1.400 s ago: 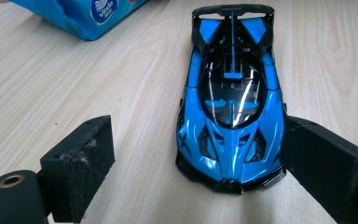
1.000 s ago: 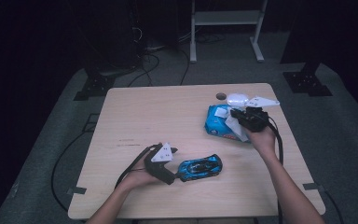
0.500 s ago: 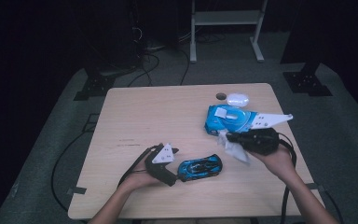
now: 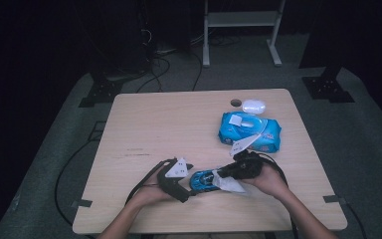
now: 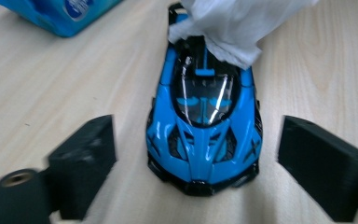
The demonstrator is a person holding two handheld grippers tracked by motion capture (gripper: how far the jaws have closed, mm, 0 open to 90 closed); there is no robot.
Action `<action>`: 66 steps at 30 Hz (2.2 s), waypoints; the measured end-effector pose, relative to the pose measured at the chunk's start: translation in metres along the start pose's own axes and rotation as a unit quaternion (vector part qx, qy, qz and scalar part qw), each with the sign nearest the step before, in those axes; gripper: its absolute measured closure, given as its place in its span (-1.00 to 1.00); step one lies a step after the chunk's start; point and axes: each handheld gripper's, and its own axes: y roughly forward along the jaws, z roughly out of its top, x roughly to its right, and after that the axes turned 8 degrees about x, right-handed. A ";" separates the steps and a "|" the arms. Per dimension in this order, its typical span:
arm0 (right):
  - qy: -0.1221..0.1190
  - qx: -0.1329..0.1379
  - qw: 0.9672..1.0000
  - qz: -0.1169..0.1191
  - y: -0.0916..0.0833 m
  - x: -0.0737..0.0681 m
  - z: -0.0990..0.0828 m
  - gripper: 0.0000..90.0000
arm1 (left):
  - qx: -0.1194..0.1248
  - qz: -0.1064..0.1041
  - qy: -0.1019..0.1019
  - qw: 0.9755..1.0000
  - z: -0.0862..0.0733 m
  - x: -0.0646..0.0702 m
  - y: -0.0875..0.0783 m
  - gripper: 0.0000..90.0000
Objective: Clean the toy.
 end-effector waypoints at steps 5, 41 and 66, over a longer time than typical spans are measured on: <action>-0.027 0.003 0.999 -0.028 0.015 -0.001 -0.007 0.68 | -0.005 -0.002 -0.006 1.000 -0.002 0.000 0.004 -0.70; -0.057 0.065 0.995 -0.057 0.010 -0.011 -0.045 0.85 | -0.017 -0.010 -0.007 1.000 -0.003 0.001 0.029 -0.46; -0.030 0.075 0.991 -0.106 0.004 0.003 -0.051 0.85 | -0.032 0.006 -0.017 0.999 -0.007 -0.005 0.022 -0.65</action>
